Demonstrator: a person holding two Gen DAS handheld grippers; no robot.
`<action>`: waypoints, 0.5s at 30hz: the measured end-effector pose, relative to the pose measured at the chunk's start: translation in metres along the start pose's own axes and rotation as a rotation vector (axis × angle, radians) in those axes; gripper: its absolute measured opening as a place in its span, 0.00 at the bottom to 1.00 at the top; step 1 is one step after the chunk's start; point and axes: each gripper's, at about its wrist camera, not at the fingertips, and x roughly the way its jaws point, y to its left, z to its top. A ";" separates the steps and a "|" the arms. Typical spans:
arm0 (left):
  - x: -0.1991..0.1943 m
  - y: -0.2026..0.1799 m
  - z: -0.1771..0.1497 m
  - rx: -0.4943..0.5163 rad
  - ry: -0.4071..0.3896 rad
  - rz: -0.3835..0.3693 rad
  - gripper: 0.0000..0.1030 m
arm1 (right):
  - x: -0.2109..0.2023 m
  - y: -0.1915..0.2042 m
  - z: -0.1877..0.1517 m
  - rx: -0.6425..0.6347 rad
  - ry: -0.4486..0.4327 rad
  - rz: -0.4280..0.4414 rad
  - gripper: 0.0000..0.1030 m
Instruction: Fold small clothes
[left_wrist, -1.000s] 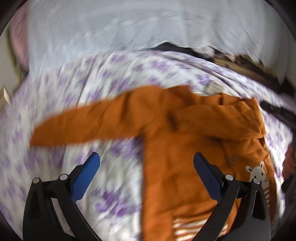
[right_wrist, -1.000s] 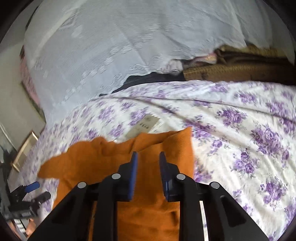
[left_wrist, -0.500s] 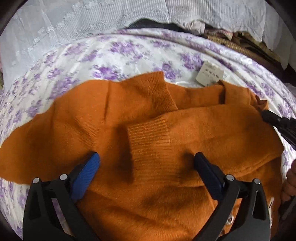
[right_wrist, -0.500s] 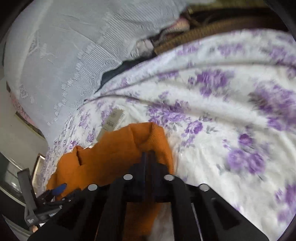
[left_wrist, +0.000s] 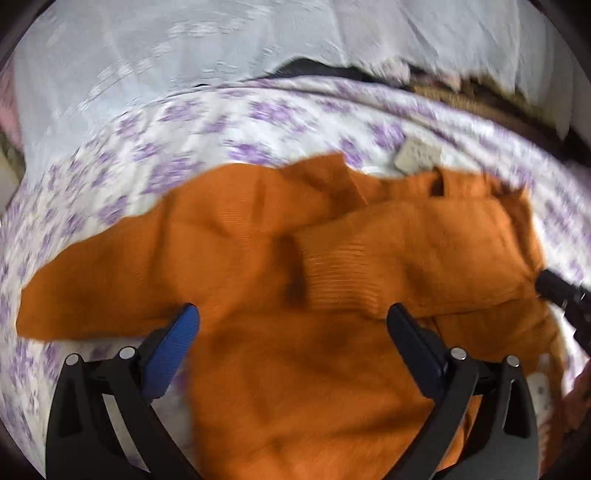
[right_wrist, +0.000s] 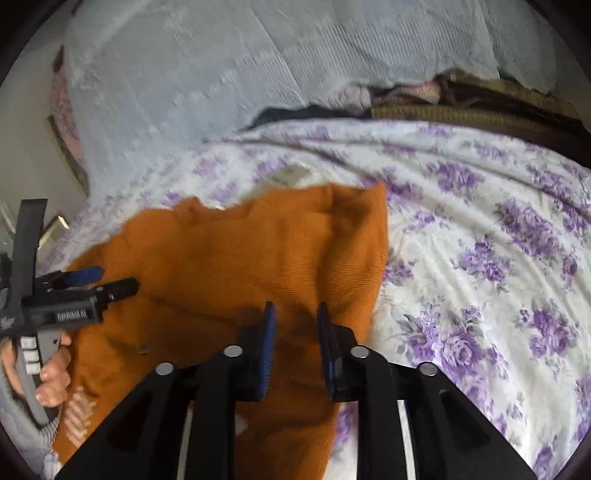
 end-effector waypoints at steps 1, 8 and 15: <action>-0.006 0.015 -0.001 -0.036 -0.004 -0.008 0.96 | -0.005 0.001 0.001 -0.001 -0.020 -0.001 0.38; -0.019 0.152 -0.041 -0.385 0.062 -0.031 0.96 | 0.011 -0.024 -0.005 0.097 0.035 -0.009 0.59; -0.018 0.216 -0.057 -0.623 0.031 -0.253 0.96 | -0.043 -0.055 -0.023 0.282 -0.177 -0.025 0.68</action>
